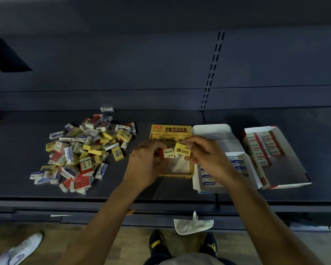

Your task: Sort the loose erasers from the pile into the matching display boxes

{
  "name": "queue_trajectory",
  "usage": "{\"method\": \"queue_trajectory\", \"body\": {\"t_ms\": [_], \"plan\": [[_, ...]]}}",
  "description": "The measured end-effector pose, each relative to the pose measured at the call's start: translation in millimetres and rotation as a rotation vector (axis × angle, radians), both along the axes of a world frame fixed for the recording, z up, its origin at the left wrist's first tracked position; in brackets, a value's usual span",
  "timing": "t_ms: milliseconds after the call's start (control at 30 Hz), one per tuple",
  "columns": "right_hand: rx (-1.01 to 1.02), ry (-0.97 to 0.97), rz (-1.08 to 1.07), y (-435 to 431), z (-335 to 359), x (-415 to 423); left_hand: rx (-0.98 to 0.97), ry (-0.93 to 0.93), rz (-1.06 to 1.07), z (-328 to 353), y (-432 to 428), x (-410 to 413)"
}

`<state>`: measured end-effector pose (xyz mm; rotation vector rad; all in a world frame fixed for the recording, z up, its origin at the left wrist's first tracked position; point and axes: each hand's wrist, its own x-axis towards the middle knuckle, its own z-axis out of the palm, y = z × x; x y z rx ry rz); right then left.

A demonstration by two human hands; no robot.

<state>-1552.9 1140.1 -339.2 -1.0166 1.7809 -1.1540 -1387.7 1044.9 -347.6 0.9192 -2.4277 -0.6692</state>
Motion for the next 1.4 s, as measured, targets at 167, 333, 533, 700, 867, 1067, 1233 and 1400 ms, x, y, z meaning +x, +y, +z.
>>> {"method": "queue_trajectory", "body": {"t_ms": [167,333,533,700,867,1067,1233,1400], "plan": [[0.096,0.273,0.168,1,-2,0,0.038,-0.003,-0.009,-2,4,0],[0.072,0.678,0.163,-7,-4,6,0.031,-0.027,0.031,-6,7,5],[0.12,0.967,0.232,-21,-6,9,0.006,-0.046,0.082,-9,8,20],[0.094,1.049,0.255,-28,-15,19,0.01,-0.052,0.101,-13,10,27],[0.079,1.064,0.241,-34,-20,28,0.014,-0.048,0.1,-13,9,28],[0.067,1.06,0.203,-38,-25,32,-0.01,-0.052,0.085,-16,8,27],[0.091,0.984,0.269,-38,-21,32,0.003,-0.064,0.096,-14,8,26],[0.103,0.904,0.313,-37,-16,24,0.011,-0.066,0.079,-12,7,28]]}}
